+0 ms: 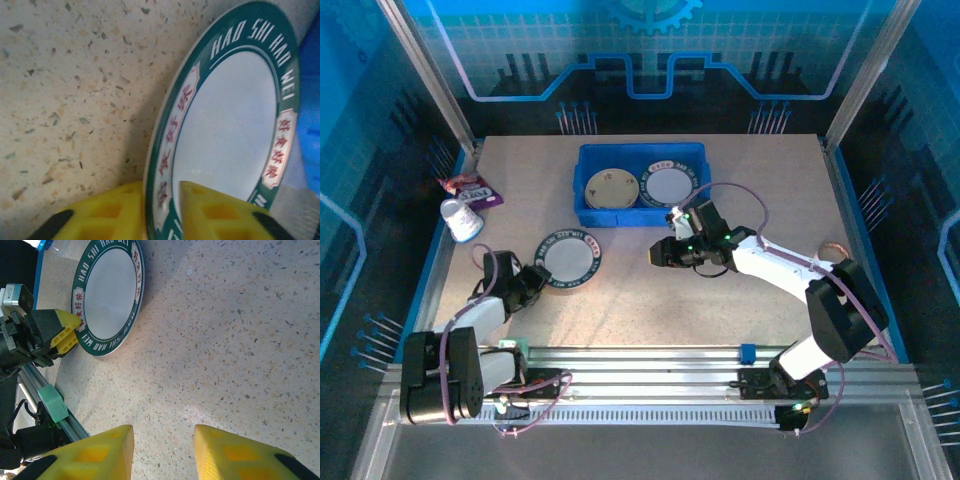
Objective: Place the plates into the plastic bin on the countertop
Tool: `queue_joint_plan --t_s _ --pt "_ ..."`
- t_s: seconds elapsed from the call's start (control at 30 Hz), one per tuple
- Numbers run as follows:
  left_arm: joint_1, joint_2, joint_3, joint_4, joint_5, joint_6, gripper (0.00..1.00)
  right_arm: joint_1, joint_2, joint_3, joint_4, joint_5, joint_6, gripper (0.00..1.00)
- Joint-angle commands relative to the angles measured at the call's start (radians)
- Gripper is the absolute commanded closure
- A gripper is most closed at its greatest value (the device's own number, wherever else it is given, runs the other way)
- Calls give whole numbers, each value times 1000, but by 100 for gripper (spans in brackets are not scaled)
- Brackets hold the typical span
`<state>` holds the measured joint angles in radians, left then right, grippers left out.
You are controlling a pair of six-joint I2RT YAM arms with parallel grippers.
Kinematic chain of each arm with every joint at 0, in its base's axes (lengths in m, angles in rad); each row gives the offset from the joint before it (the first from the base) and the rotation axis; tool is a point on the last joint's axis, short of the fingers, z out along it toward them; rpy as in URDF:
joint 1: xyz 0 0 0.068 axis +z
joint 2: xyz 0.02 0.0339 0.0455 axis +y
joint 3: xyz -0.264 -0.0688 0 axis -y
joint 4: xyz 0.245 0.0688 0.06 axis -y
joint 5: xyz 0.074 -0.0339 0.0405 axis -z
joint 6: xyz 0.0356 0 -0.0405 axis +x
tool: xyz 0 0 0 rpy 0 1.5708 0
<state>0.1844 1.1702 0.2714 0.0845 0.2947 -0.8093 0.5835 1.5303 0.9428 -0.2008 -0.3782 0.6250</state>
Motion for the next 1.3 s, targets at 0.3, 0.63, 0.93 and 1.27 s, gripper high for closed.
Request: queue_joint_plan --t_s 0.3,0.63,0.93,1.27 --pt "7 -128 -13 -71 45 17 100 12 -38 9 -20 -16 -10 63" --pt "-13 -485 135 -539 38 111 100 -27 -92 10 -30 -59 -19 63" --pt "-90 -406 261 -605 126 144 100 -103 -142 23 10 -138 14 60" --pt "-327 -265 378 -501 185 152 100 -125 -73 -3 139 -269 110 38"
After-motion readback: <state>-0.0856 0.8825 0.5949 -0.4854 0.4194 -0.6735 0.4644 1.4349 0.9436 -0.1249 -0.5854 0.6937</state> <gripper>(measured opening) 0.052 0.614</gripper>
